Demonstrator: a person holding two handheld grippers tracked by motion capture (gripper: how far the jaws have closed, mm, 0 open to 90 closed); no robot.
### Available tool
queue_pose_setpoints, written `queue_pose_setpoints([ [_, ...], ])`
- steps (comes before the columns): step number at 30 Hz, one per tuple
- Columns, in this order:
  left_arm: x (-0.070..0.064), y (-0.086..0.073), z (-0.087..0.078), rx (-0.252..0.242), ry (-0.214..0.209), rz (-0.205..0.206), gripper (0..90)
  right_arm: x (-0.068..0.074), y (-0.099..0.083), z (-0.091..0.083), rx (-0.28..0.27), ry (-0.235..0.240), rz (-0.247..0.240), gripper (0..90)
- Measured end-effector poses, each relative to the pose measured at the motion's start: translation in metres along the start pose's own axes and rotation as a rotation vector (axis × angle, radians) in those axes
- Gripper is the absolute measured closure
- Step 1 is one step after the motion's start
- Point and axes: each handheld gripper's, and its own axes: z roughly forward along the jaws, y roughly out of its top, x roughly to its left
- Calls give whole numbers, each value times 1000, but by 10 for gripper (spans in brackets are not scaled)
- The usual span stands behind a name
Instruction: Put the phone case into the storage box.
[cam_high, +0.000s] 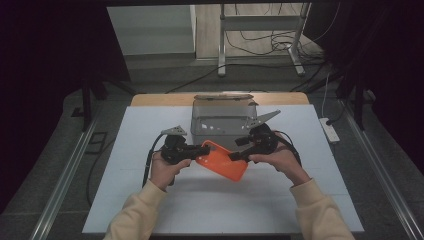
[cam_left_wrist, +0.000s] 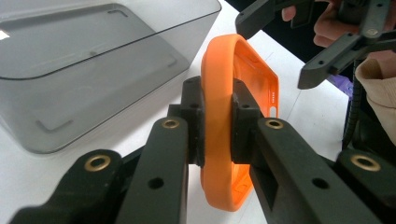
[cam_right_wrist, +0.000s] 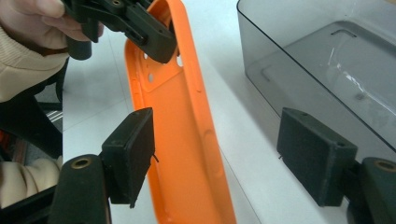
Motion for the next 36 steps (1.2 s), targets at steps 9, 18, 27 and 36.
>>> queue_pose_setpoints([
  [9, -2, 0, 0, -15, -3, 23, 798, 1, -2, 7, -18, 24, -5, 286],
  [18, -2, 0, 0, -23, -12, 27, 799, -4, -5, 13, -35, 59, 15, 321],
  [27, -4, 0, 1, -31, -21, 37, 799, -2, -6, 18, -35, 100, 6, 458],
  [36, -4, -1, 3, -25, -37, 52, 799, -1, -7, 22, -24, 137, -12, 657],
])
